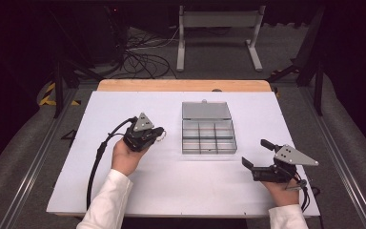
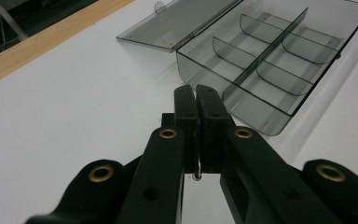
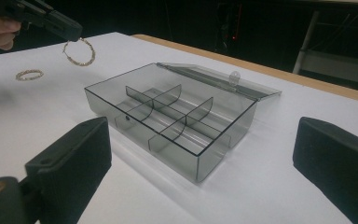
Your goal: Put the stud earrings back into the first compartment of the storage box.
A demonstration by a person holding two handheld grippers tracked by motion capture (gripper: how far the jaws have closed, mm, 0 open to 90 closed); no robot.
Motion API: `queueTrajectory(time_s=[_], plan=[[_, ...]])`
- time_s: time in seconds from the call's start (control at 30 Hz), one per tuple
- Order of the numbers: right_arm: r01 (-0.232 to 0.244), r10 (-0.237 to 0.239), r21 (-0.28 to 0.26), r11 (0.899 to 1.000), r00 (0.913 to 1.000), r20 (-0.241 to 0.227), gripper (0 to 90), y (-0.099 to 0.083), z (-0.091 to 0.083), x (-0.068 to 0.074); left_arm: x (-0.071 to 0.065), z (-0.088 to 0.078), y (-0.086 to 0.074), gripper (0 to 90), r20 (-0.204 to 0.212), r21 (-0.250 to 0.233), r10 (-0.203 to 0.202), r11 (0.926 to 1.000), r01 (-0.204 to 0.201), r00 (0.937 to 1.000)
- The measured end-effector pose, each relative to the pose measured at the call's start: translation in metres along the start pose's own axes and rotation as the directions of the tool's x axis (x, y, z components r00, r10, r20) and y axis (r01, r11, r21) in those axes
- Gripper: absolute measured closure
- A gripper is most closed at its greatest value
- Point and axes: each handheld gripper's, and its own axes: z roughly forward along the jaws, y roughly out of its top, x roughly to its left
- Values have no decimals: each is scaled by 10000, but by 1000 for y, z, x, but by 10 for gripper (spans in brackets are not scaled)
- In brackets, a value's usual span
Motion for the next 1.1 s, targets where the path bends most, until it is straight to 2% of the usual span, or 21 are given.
queueTrajectory(time_s=[0.17, 0.3, 0.8, 0.97, 1.1], plan=[[13, -13, 2, 10000, 10000, 39, 47, 0, 0, -1, -5, 9, 10, 885, 94, -85, 138, 9999, -138, 9999], [22, -22, -24, 10000, 10000, 53, 47, 0, 0, -1, -9, 17, 16, 885, 198, -179, 101, 9998, -97, 9998], [-37, 37, -89, 10000, 10000, 30, 47, -1, 0, -3, -28, 49, 41, 885, 97, -385, 413, 9984, -409, 9991], [-61, 61, -73, 10000, 10000, 21, 47, -1, 0, -3, -30, 59, 44, 885, 115, -429, 336, 9985, -330, 9994], [-66, 66, -81, 9999, 10000, 14, 47, -1, 0, -3, -28, 66, 42, 884, 192, -499, 84, 9987, -74, 9998]])
